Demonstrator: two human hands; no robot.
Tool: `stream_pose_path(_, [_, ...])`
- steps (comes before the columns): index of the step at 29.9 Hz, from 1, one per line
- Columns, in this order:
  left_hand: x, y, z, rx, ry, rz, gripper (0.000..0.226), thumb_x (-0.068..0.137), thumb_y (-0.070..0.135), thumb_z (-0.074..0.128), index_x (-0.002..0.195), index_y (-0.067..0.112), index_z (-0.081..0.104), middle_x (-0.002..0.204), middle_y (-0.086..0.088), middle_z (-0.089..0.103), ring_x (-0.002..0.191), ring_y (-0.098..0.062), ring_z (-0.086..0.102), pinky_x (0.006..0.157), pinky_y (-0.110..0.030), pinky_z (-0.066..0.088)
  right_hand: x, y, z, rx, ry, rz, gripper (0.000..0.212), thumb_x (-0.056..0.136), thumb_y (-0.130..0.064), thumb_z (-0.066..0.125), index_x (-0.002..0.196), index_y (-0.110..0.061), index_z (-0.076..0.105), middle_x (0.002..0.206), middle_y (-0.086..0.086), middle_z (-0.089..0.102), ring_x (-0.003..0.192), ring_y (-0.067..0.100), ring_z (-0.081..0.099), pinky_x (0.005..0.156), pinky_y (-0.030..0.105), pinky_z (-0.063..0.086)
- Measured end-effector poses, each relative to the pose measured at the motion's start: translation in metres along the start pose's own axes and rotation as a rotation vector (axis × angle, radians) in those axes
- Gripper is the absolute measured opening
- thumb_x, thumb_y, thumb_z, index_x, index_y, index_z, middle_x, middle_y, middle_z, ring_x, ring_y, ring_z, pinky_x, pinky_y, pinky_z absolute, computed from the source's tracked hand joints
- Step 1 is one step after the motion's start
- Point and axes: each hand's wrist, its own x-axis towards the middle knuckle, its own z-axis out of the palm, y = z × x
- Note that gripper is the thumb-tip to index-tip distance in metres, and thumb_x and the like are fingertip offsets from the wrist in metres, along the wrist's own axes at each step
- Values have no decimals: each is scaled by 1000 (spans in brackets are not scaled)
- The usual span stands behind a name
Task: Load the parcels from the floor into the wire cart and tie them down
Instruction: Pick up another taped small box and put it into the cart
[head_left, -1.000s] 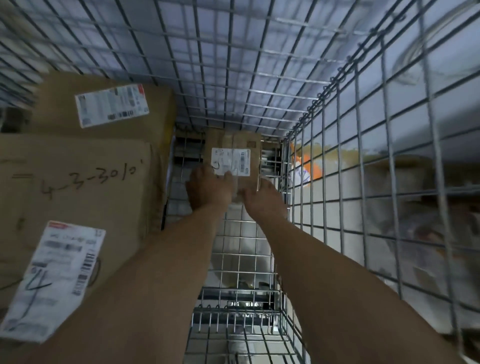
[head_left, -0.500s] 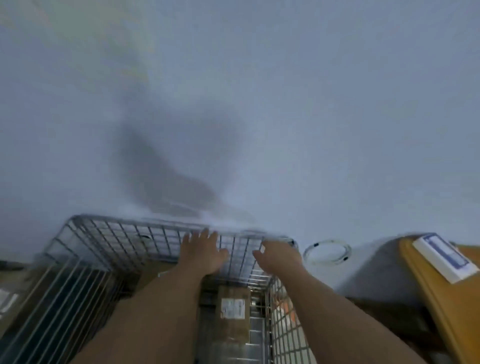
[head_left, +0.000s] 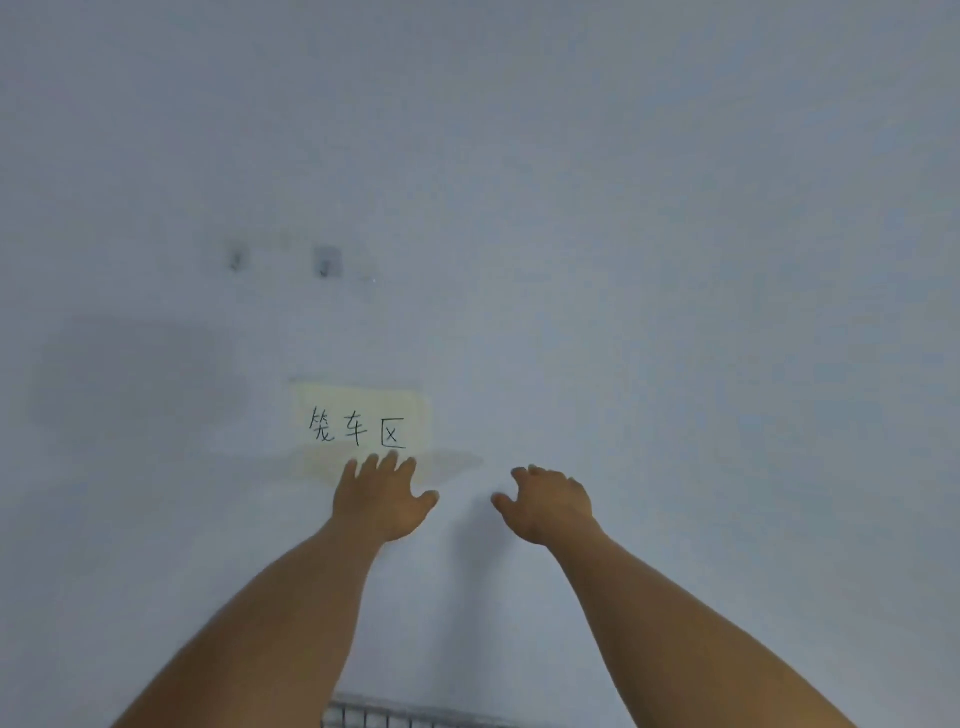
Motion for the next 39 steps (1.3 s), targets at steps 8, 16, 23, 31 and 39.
stream_pose_path(8, [-77,-121,-103,-2,100,-112,77,101,70,26,165,28,17,173,1,11,159,-23,10,128,-47,4,-50,-112,-104,2,167,-90,65,104,-60,31,155,-21,38,160,3,40,144,28,40,116,44,31])
stream_pose_path(16, [-173,-315,-137,52,110,-303,78,102,70,23,166,27,11,174,-1,3,160,-25,6,129,-47,2,-78,-307,-136,35,203,-276,66,104,-61,31,157,-22,36,164,4,34,148,29,35,120,46,26])
stream_pose_path(23, [-296,-494,-156,105,126,-597,79,102,70,24,166,26,12,174,-3,5,160,-27,8,129,-49,3,-98,-517,-140,57,174,-582,68,104,-62,29,160,-23,30,167,3,29,151,28,31,123,47,23])
stream_pose_path(31, [-406,-654,-186,202,143,-921,77,103,68,25,165,25,15,174,-3,10,160,-27,10,129,-49,4,-122,-728,-139,100,204,-886,70,104,-63,26,162,-23,26,168,4,26,150,28,33,122,45,26])
stream_pose_path(39, [-374,-763,-212,282,186,-971,75,103,66,24,165,24,17,173,-4,11,160,-28,9,129,-50,3,-73,-841,-149,177,219,-919,67,106,-59,25,161,-21,28,166,4,31,147,29,36,119,45,31])
